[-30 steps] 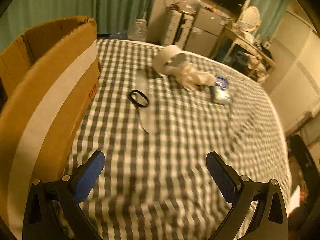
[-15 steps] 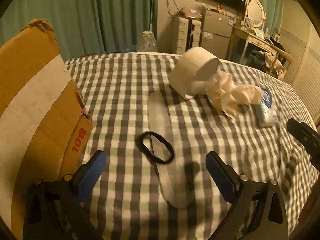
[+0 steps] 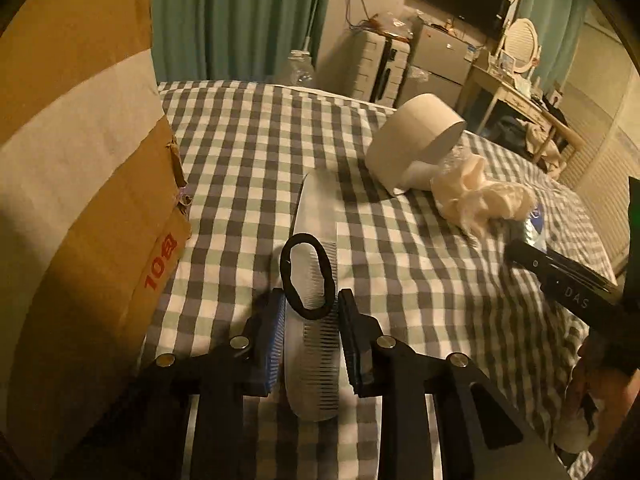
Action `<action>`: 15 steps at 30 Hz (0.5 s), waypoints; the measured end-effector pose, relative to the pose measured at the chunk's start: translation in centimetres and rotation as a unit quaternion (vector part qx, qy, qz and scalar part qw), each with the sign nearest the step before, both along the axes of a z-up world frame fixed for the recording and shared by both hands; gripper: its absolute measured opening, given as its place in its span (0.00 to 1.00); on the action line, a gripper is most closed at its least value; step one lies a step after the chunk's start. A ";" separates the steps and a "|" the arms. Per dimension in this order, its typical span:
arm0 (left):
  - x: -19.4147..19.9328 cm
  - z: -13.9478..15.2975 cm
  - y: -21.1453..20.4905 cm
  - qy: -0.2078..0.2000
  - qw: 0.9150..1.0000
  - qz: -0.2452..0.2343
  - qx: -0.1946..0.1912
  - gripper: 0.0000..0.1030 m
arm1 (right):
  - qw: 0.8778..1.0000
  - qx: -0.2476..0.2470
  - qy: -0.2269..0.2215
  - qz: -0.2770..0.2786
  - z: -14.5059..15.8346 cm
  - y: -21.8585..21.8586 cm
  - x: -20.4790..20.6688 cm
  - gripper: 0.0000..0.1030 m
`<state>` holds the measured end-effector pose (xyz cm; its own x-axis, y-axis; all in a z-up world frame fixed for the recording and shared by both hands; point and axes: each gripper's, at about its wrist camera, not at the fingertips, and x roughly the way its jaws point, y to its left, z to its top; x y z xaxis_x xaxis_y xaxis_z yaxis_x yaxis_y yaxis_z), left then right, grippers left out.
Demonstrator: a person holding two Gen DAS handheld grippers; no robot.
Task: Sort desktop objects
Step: 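Grasp black hair tie with left tool while right tool grasps blue tissue pack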
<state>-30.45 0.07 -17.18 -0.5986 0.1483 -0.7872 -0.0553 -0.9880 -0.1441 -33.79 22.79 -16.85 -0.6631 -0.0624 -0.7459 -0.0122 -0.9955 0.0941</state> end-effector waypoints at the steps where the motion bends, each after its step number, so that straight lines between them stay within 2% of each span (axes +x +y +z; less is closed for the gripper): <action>1: 0.2 0.2 0.1 0.001 1.000 -0.002 0.000 0.25 | 1.000 -0.010 -0.003 -0.001 0.2 0.3 0.4 0.51; 10: 3.4 3.2 0.2 0.004 1.000 -0.027 0.012 0.25 | 0.999 -0.029 -0.014 -0.025 2.5 0.4 7.0 0.51; 15: 6.6 5.6 0.6 0.002 0.998 -0.055 0.017 0.23 | 0.999 -0.048 0.003 -0.025 5.2 -1.2 11.1 0.51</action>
<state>-23.83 0.63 -11.60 -0.5803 0.2398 -0.7783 -0.1631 -0.9705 -0.1774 -22.70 21.56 -11.67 -0.6720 -0.0996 -0.7338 -0.0617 -0.9799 0.1895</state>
